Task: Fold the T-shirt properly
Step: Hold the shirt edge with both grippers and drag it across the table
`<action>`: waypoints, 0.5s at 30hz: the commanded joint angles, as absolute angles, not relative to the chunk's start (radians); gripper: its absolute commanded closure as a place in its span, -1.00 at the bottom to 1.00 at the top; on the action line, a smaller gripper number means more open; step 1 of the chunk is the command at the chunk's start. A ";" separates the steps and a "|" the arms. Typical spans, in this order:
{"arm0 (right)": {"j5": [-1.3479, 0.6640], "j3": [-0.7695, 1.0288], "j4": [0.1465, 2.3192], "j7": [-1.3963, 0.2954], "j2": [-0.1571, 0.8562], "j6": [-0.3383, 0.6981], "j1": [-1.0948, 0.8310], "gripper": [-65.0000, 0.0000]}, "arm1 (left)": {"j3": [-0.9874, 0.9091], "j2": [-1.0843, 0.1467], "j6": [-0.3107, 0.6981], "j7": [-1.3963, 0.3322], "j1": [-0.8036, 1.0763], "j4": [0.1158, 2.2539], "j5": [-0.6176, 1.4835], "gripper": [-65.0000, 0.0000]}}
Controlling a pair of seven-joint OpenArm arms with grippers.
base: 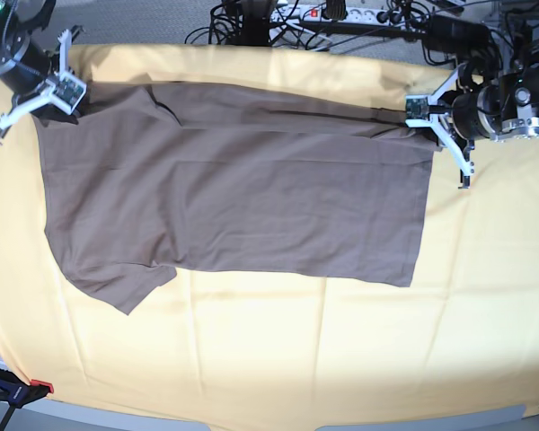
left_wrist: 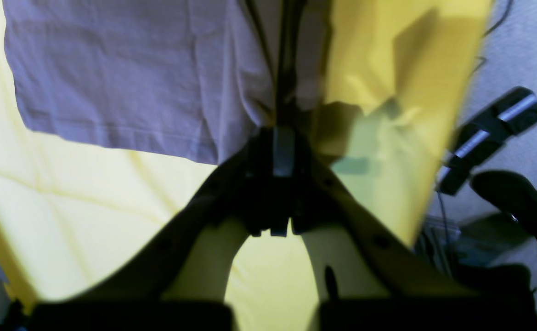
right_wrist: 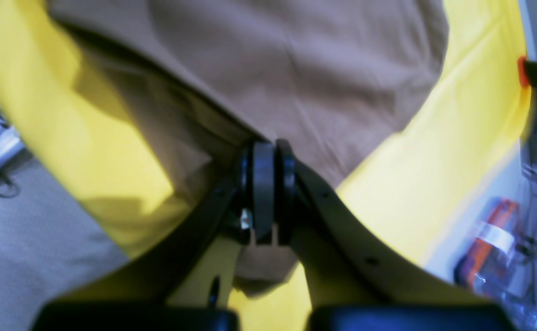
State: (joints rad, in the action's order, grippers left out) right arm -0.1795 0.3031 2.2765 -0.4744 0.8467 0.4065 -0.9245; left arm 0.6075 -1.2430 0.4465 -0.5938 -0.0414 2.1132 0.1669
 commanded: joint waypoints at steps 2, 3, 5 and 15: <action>-0.205 0.315 2.242 -0.452 0.860 0.412 -0.879 1.00 | 0.596 -1.230 0.400 -0.575 -0.050 2.088 0.130 1.00; -0.220 0.315 2.218 -0.441 0.860 0.424 -0.855 1.00 | 0.596 -1.214 0.379 -0.575 -0.050 2.075 0.113 1.00; -0.259 0.315 2.175 -0.428 0.860 0.453 -0.812 1.00 | 0.596 -1.188 0.337 -0.575 -0.050 2.056 0.081 1.00; -0.370 0.314 2.003 -0.403 0.859 0.500 -0.669 1.00 | 0.596 -1.150 0.227 -0.575 -0.050 2.050 -0.025 1.00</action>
State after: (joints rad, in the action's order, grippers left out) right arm -0.3717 0.3027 1.9926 -0.4217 0.8413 0.5114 -0.6746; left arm 0.6075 -1.1301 0.2398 -0.5789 -0.0387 2.0403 -0.0154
